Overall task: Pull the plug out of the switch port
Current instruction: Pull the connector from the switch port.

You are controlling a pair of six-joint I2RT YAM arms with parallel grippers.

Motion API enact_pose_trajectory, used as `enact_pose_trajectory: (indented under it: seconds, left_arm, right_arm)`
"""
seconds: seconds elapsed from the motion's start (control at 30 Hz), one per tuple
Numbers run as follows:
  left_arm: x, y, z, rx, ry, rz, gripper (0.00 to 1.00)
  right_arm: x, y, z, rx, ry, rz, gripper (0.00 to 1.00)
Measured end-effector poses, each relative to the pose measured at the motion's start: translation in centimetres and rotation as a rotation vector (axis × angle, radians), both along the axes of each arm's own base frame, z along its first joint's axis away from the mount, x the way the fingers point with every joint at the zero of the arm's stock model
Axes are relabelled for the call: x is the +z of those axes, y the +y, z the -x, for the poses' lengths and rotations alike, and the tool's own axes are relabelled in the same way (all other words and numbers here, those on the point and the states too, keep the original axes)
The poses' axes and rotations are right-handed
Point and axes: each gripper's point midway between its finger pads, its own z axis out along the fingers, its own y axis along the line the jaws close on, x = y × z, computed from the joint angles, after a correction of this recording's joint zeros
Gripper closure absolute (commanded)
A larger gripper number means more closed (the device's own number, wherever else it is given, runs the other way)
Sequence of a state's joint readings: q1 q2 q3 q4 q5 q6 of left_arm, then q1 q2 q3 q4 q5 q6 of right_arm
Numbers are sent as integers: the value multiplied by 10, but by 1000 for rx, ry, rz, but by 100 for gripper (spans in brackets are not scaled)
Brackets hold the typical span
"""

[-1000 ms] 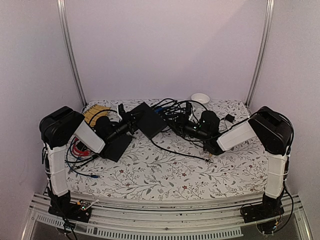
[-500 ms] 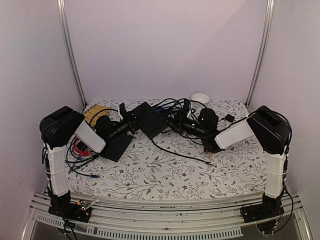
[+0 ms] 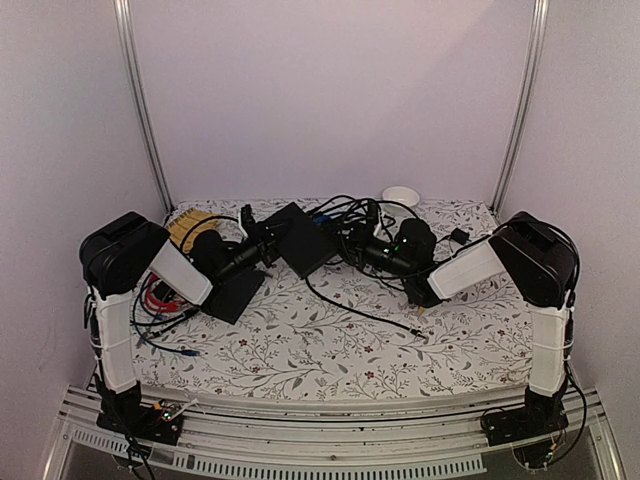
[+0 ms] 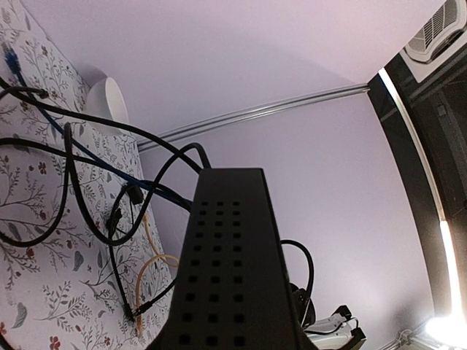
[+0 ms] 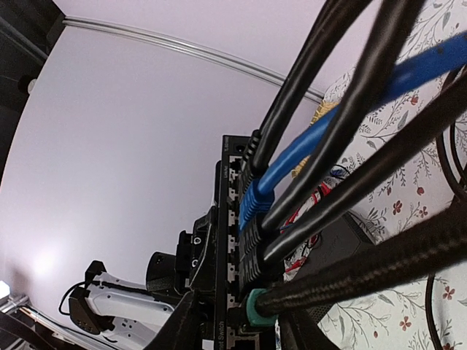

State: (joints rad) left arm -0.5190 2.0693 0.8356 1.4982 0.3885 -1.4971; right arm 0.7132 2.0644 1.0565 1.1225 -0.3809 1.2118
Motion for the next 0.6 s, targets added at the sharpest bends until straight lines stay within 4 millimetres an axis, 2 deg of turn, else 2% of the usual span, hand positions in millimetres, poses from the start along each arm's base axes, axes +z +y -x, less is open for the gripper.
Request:
enact_pose_trajectory:
  seconds: [0.3, 0.6]
  left_arm:
    - [2, 0, 0, -2, 1, 7, 100]
    - [2, -1, 0, -4, 0, 7, 100]
  right_arm:
    - [-1, 0, 0, 4, 4, -6, 78]
    - [0, -2, -1, 14, 9, -31, 71]
